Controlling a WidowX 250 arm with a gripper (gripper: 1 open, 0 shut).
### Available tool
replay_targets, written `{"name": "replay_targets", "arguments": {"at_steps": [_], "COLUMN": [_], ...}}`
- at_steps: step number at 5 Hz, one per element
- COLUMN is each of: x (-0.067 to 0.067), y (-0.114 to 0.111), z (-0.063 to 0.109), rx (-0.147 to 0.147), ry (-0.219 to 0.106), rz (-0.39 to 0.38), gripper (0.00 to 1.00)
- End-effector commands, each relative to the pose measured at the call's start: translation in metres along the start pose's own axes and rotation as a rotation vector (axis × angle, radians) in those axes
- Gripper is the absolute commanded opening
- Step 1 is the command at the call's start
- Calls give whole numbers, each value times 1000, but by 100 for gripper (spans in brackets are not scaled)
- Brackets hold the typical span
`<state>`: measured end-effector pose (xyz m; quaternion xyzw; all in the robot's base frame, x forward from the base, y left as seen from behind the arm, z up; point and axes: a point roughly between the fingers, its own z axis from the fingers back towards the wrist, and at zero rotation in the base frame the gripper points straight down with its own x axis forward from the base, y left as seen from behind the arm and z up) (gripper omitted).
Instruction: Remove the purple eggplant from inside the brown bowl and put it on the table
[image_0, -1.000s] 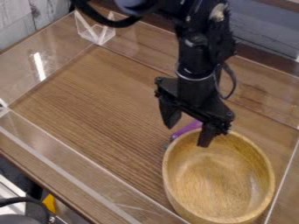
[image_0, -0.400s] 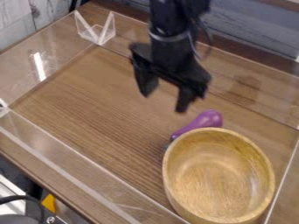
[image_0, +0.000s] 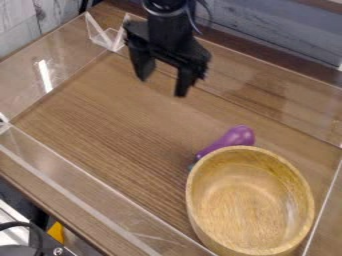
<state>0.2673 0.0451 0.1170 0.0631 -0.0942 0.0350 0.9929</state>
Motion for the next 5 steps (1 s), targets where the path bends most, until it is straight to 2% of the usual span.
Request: {"name": "replay_targets", "arguments": {"at_steps": [1, 2, 3, 5], "x": [21, 36, 42, 53], "y": [29, 55, 81, 89], "z": [17, 16, 11, -10], "rx": [32, 35, 35, 26], "ry": [-78, -109, -123, -144], "rz": [-43, -110, -163, -160], "gripper": [100, 100, 100, 100]}}
